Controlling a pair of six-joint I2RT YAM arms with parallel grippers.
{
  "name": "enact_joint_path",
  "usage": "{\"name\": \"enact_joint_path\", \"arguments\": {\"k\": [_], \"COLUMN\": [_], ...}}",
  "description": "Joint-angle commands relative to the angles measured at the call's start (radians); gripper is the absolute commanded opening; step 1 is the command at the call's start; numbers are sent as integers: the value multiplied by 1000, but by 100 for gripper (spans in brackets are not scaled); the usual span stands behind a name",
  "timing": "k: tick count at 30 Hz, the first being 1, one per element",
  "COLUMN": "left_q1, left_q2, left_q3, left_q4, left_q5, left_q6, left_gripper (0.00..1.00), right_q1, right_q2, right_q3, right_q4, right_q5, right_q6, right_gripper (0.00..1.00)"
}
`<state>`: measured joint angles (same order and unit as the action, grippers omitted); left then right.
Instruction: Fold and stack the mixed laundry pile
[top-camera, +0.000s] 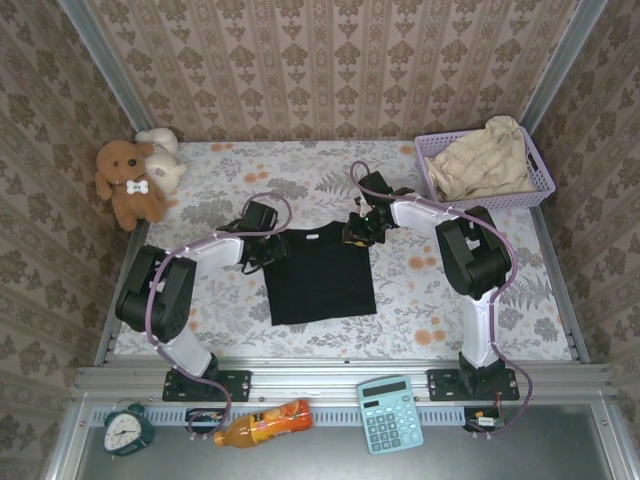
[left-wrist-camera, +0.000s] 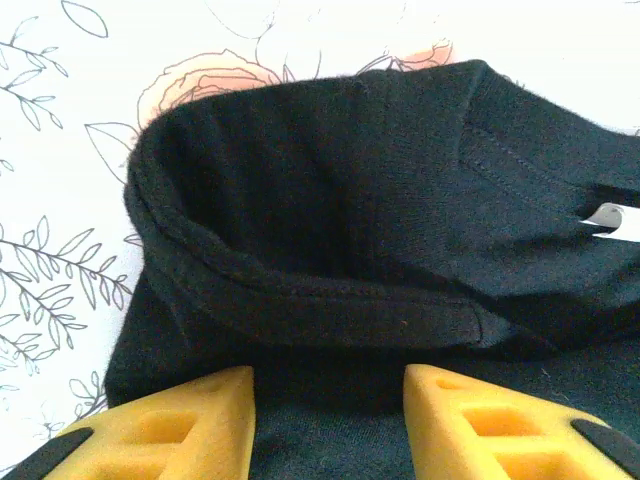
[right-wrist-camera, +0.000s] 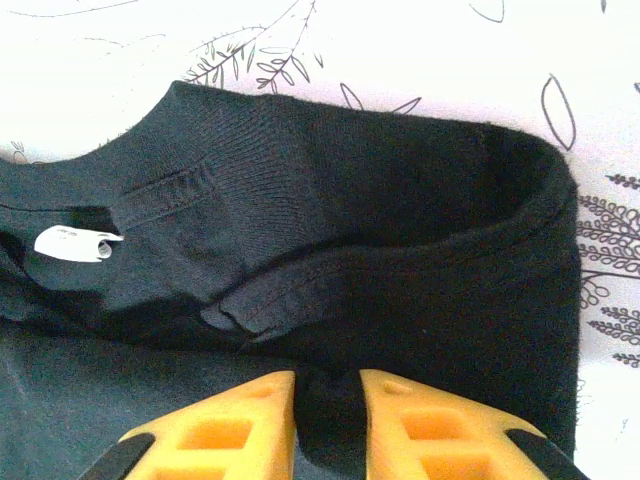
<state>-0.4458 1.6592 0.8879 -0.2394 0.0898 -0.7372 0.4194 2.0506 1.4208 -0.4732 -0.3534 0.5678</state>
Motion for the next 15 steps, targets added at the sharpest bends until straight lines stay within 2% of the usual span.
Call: {"name": "enact_joint_path", "arguments": {"k": [1, 3, 4, 6, 9, 13, 15], "left_q1": [-4, -4, -3, -4, -4, -3, -4], "left_q2": [12, 8, 3, -12, -45, -79, -97], "left_q3": [17, 18, 18, 18, 21, 33, 49], "left_q4": [-12, -20, -20, -23, -38, -59, -86], "left_q5": [6, 8, 10, 16, 1, -3, -8], "left_q6": [3, 4, 4, 2, 8, 25, 28], "left_gripper": [44, 43, 38, 20, 1, 0, 0], "right_q1": [1, 1, 2, 1, 1, -1, -1], "right_q2": [16, 16, 16, 14, 10, -1, -17], "right_q3": [14, 11, 9, 11, 13, 16, 16], "right_q4": [10, 13, 16, 15, 16, 11, 6], "right_q5": [-28, -29, -31, -33, -31, -33, -33], "right_q6": [7, 9, 10, 12, 9, 5, 9], "right_gripper": [22, 20, 18, 14, 11, 0, 0]}}
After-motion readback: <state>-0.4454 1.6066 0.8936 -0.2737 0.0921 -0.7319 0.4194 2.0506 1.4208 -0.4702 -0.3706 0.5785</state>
